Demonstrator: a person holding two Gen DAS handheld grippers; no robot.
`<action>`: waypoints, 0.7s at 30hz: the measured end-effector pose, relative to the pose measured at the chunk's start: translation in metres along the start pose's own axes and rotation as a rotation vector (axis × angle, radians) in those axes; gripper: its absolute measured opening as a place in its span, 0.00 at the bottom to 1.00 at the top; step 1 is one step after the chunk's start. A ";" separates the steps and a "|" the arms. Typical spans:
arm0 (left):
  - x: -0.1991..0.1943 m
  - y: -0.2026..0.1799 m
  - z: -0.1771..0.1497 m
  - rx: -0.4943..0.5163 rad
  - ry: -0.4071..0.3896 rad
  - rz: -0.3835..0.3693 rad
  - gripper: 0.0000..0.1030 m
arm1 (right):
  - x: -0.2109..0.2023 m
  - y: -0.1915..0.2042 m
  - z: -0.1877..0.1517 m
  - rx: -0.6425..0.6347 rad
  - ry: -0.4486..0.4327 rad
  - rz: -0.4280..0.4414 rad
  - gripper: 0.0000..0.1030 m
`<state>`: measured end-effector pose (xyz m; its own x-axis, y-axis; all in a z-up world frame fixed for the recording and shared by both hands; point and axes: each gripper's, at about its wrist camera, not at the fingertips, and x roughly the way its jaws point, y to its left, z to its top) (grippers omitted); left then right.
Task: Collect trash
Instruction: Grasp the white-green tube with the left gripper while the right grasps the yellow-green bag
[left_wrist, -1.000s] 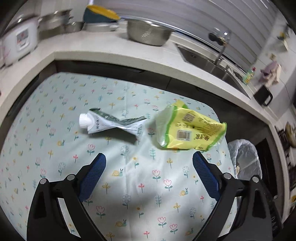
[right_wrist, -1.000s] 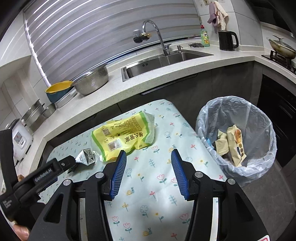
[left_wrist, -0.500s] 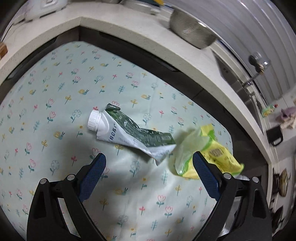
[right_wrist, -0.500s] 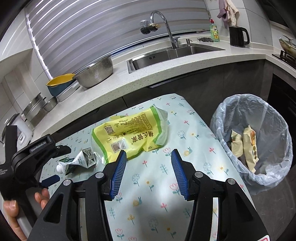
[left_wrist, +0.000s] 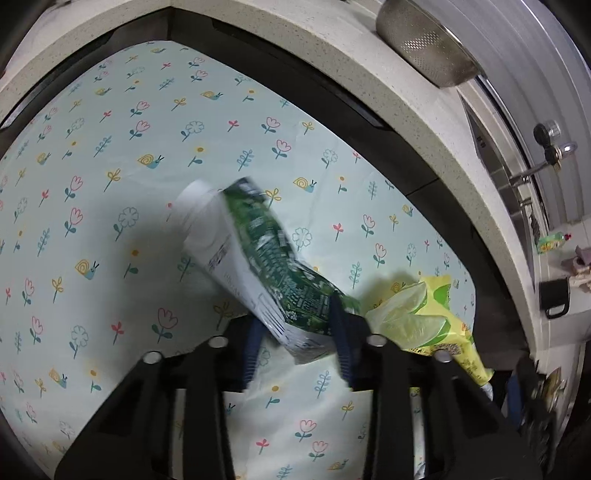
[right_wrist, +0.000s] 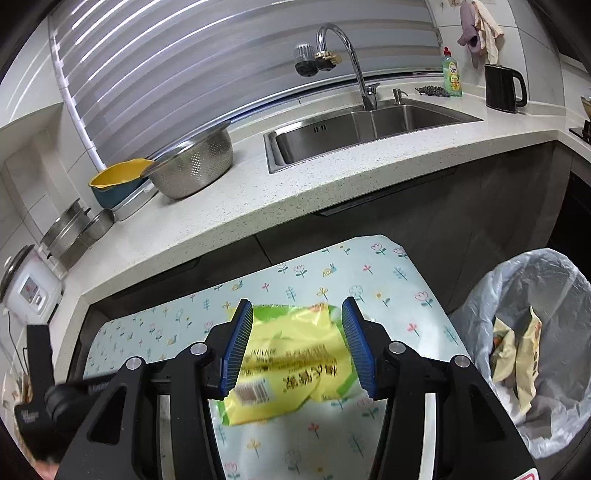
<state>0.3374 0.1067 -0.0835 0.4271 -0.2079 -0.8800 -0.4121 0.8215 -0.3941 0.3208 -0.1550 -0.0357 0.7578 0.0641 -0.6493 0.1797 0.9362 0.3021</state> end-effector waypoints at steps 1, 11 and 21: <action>0.000 0.000 0.000 0.012 -0.002 0.002 0.20 | 0.007 0.001 0.002 -0.006 0.010 -0.007 0.48; -0.014 -0.003 -0.023 0.205 -0.008 0.025 0.10 | 0.017 -0.003 -0.033 -0.033 0.132 -0.028 0.48; -0.029 -0.015 -0.072 0.339 0.001 0.019 0.10 | -0.026 -0.016 -0.093 0.004 0.190 -0.025 0.48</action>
<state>0.2738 0.0620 -0.0709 0.4205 -0.1912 -0.8869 -0.1289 0.9550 -0.2670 0.2400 -0.1391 -0.0881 0.6212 0.1057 -0.7765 0.1997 0.9368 0.2873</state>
